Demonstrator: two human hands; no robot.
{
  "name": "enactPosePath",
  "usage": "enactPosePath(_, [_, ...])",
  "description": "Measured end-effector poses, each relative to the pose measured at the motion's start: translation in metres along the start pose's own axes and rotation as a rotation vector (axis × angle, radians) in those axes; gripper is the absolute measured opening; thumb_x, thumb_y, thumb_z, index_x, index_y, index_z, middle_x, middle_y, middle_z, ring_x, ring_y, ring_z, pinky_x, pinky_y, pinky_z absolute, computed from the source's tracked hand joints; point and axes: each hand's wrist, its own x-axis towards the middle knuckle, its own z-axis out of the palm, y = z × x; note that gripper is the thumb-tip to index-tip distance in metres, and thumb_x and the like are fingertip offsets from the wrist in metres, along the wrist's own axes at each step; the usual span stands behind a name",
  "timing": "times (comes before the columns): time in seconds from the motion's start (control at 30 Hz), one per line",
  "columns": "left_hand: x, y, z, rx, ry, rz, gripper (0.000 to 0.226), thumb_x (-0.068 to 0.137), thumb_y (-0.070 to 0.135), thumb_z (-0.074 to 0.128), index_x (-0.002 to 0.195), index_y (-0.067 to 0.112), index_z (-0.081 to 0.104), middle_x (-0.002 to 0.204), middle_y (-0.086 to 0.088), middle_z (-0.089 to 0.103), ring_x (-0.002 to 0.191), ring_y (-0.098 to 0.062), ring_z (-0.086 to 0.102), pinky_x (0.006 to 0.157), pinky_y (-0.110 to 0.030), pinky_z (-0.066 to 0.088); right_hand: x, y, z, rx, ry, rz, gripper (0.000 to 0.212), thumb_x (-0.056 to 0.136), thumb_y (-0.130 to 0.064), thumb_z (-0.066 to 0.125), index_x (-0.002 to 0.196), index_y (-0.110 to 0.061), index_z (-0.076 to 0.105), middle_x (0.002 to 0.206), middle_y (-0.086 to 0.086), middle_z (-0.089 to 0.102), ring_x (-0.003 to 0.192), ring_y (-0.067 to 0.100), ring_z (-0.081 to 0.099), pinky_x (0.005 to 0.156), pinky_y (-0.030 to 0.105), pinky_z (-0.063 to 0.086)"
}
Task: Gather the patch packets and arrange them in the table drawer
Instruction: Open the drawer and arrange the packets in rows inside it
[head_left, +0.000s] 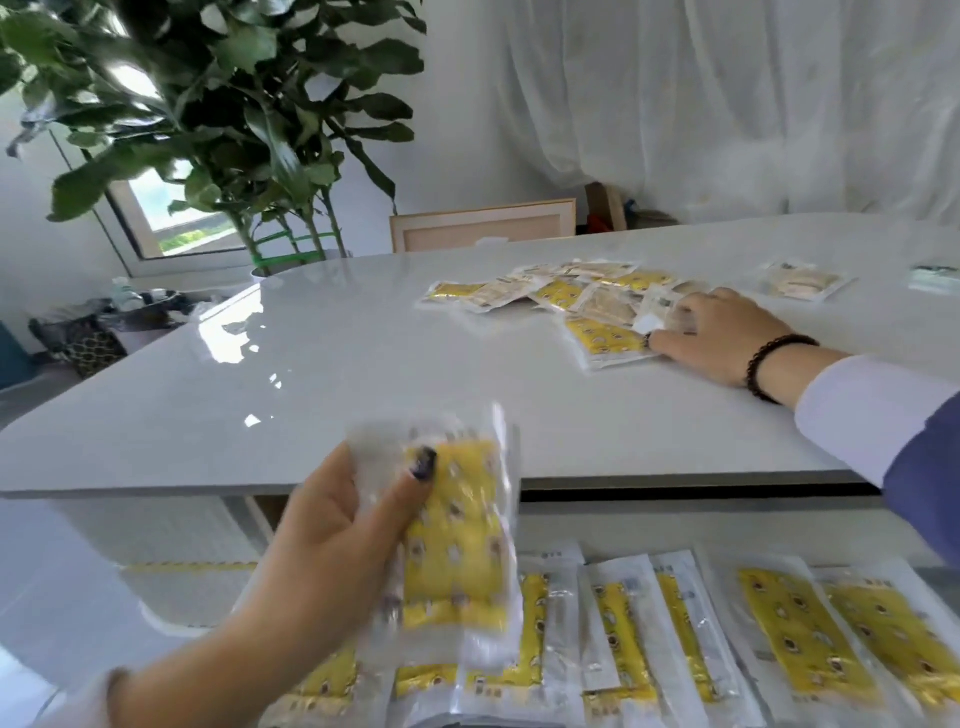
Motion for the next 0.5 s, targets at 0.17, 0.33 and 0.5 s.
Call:
enactPosePath(0.17, [0.008, -0.038, -0.019, 0.808, -0.372, -0.206, 0.070, 0.077, 0.069, 0.057, 0.127, 0.021, 0.050, 0.117, 0.007, 0.065, 0.103, -0.006, 0.061, 0.081, -0.020, 0.044, -0.007, -0.005, -0.003, -0.014, -0.013, 0.001, 0.076, 0.079, -0.067, 0.050, 0.138, -0.019, 0.042, 0.145, 0.007, 0.039, 0.130, 0.029, 0.041, 0.104, 0.043, 0.037])
enactPosePath(0.33, [0.021, -0.062, -0.019, 0.879, -0.273, -0.276, 0.078, 0.087, 0.055, 0.056, 0.146, 0.013, 0.027, 0.116, 0.006, 0.058, 0.089, -0.001, 0.049, 0.082, -0.019, 0.041, -0.006, -0.006, -0.003, -0.011, -0.016, -0.001, 0.072, 0.081, -0.062, 0.051, 0.137, -0.017, 0.044, 0.143, 0.008, 0.040, 0.130, 0.029, 0.040, 0.105, 0.043, 0.037])
enactPosePath(0.5, [0.035, -0.086, -0.023, 0.951, -0.198, -0.366, 0.071, 0.091, 0.048, 0.055, 0.142, 0.010, 0.025, 0.082, -0.001, 0.062, 0.068, -0.013, 0.061, 0.059, -0.026, 0.050, -0.007, -0.007, -0.004, -0.004, -0.006, -0.013, 0.053, 0.087, -0.046, 0.052, 0.128, -0.012, 0.051, 0.137, 0.013, 0.045, 0.124, 0.032, 0.043, 0.101, 0.040, 0.039])
